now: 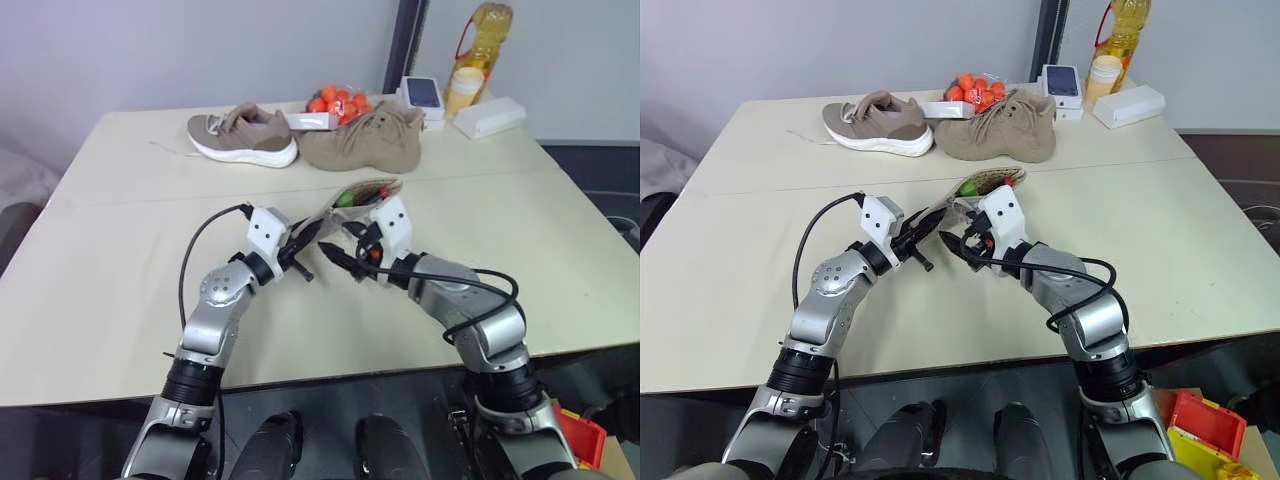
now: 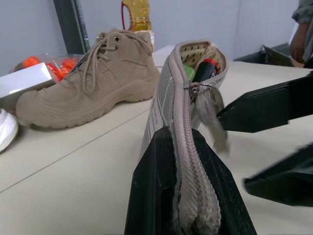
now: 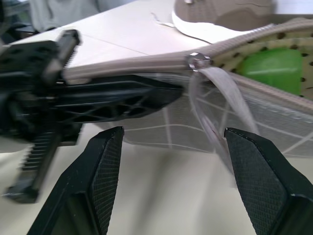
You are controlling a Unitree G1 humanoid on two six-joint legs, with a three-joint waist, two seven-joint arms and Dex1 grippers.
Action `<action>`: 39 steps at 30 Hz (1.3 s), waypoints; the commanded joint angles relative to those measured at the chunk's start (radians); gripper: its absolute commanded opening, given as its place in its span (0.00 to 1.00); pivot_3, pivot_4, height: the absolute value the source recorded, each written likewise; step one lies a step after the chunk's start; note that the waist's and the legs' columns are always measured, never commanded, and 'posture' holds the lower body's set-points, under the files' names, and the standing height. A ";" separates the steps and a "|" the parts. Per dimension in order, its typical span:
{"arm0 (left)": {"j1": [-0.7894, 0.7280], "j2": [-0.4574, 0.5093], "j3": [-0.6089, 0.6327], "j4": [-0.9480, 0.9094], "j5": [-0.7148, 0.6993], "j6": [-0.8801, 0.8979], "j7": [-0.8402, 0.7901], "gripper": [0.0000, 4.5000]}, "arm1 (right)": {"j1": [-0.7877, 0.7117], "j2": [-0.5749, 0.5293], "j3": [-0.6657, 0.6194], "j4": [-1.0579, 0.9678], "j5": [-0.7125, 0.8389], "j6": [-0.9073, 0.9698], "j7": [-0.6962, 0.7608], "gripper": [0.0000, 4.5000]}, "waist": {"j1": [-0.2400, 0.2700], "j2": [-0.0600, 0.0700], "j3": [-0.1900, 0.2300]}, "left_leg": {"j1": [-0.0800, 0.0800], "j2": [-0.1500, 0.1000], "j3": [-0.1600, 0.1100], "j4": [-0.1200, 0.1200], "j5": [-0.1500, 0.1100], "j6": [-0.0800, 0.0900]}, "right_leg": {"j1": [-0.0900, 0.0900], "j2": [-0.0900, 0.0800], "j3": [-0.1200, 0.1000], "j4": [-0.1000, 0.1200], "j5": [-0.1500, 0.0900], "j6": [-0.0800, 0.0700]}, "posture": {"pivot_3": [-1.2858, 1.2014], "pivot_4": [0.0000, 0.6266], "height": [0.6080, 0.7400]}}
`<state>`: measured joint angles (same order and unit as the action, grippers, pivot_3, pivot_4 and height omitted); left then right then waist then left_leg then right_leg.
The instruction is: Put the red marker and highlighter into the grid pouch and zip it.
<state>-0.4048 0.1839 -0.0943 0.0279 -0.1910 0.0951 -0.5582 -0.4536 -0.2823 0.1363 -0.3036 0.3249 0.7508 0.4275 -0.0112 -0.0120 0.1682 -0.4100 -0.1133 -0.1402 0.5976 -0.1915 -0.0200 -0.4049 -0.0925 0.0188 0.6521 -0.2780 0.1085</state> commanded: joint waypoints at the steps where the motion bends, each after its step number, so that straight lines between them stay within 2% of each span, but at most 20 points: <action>1: -0.004 0.000 0.008 -0.041 -0.002 -0.030 0.007 0.00 | -0.031 0.020 -0.007 -0.004 -0.008 -0.035 -0.010 0.55 | -0.002 0.000 0.000 | 0.000 0.000 0.000 0.000 0.000 0.000 | 0.000 0.000 0.000 0.000 0.000 0.000 | 0.52 0.24 1.00; 5: -0.001 0.004 0.007 -0.037 0.004 -0.038 0.006 0.00 | -0.030 0.011 -0.017 -0.004 -0.011 -0.041 -0.011 0.09 | -0.001 0.000 0.000 | 0.000 0.000 0.000 0.000 0.000 0.000 | 0.000 0.000 0.000 0.000 0.000 0.000 | 0.52 0.24 1.00; 6: -0.001 0.005 0.008 -0.035 0.005 -0.040 0.006 0.00 | -0.029 0.007 -0.020 -0.005 -0.011 -0.042 -0.011 0.03 | -0.001 0.000 0.000 | 0.000 0.000 0.000 0.000 0.000 0.000 | 0.000 0.000 0.000 0.000 0.000 0.000 | 0.52 0.24 1.00; 13: 0.004 0.032 0.018 -0.019 0.016 -0.061 0.004 0.00 | -0.030 -0.101 -0.079 -0.046 -0.017 -0.035 0.004 0.03 | 0.001 0.000 0.000 | 0.000 0.000 0.000 0.000 0.000 0.000 | 0.000 0.000 0.000 0.000 0.000 0.000 | 0.52 0.24 1.00; 17: 0.022 0.073 0.021 -0.001 0.031 -0.092 -0.008 0.00 | -0.054 -0.248 -0.123 -0.013 -0.101 -0.089 0.009 0.03 | 0.001 0.000 0.000 | 0.000 0.000 0.000 0.000 0.000 0.000 | 0.000 0.000 0.000 0.000 0.000 0.000 | 0.52 0.24 1.00; 22: 0.036 0.097 0.034 0.008 0.026 -0.108 -0.009 0.00 | -0.085 -0.356 -0.139 0.053 -0.185 -0.147 0.006 0.03 | -0.001 0.000 0.000 | 0.000 0.000 0.001 0.000 0.000 0.000 | 0.000 -0.001 0.000 0.000 0.000 0.000 | 0.52 0.24 1.00; 24: 0.038 0.100 0.037 0.009 0.024 -0.109 -0.007 0.00 | -0.086 -0.368 -0.140 0.064 -0.191 -0.159 0.020 0.03 | -0.001 0.000 0.000 | 0.000 0.000 0.001 0.000 0.000 0.000 | 0.000 -0.001 0.000 0.000 0.000 0.000 | 0.52 0.24 1.00; 26: 0.039 0.100 0.039 0.008 0.022 -0.109 -0.004 0.00 | -0.074 -0.341 -0.163 0.041 -0.120 -0.123 0.061 0.03 | -0.002 0.000 0.000 | 0.000 0.000 0.001 0.000 0.000 0.000 | 0.000 -0.001 0.000 0.000 0.000 0.000 | 0.52 0.24 1.00; 29: 0.041 0.091 0.039 -0.003 0.014 -0.108 0.001 0.00 | -0.012 -0.269 -0.163 -0.071 0.059 -0.014 0.149 0.22 | 0.000 0.000 0.000 | 0.000 0.001 0.000 0.000 0.000 0.000 | 0.000 -0.001 0.000 0.000 0.000 0.000 | 0.52 0.24 1.00; 32: 0.041 0.082 0.044 -0.011 0.006 -0.106 0.006 0.00 | 0.032 -0.231 -0.121 -0.135 0.093 0.040 0.146 0.56 | 0.000 0.000 0.000 | 0.000 0.001 0.000 -0.001 0.000 0.000 | 0.000 -0.002 0.000 0.000 0.000 0.000 | 0.52 0.24 1.00; 35: 0.042 0.077 0.043 -0.021 0.001 -0.103 0.005 0.00 | 0.032 -0.153 -0.076 -0.140 0.083 0.067 0.079 0.91 | -0.001 0.000 0.000 | 0.000 0.000 0.000 0.000 0.000 0.000 | 0.000 -0.002 0.000 0.000 0.000 0.000 | 0.52 0.24 1.00; 39: 0.046 0.067 0.040 -0.037 -0.007 -0.099 -0.003 0.00 | 0.016 -0.070 -0.027 -0.090 0.044 0.057 0.019 0.91 | 0.000 0.000 0.000 | 0.000 0.000 0.000 0.000 0.000 0.000 | 0.000 -0.002 0.000 0.000 0.000 0.000 | 0.52 0.24 1.00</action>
<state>-0.3549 0.2510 -0.0643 0.0410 -0.1816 0.0111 -0.5602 -0.4119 -0.3610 0.1079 -0.3874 0.3820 0.8243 0.4675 -0.0112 -0.0120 0.1683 -0.4101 -0.1131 -0.1403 0.5978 -0.1915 -0.0199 -0.4049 -0.0942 0.0188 0.6519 -0.2778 0.1083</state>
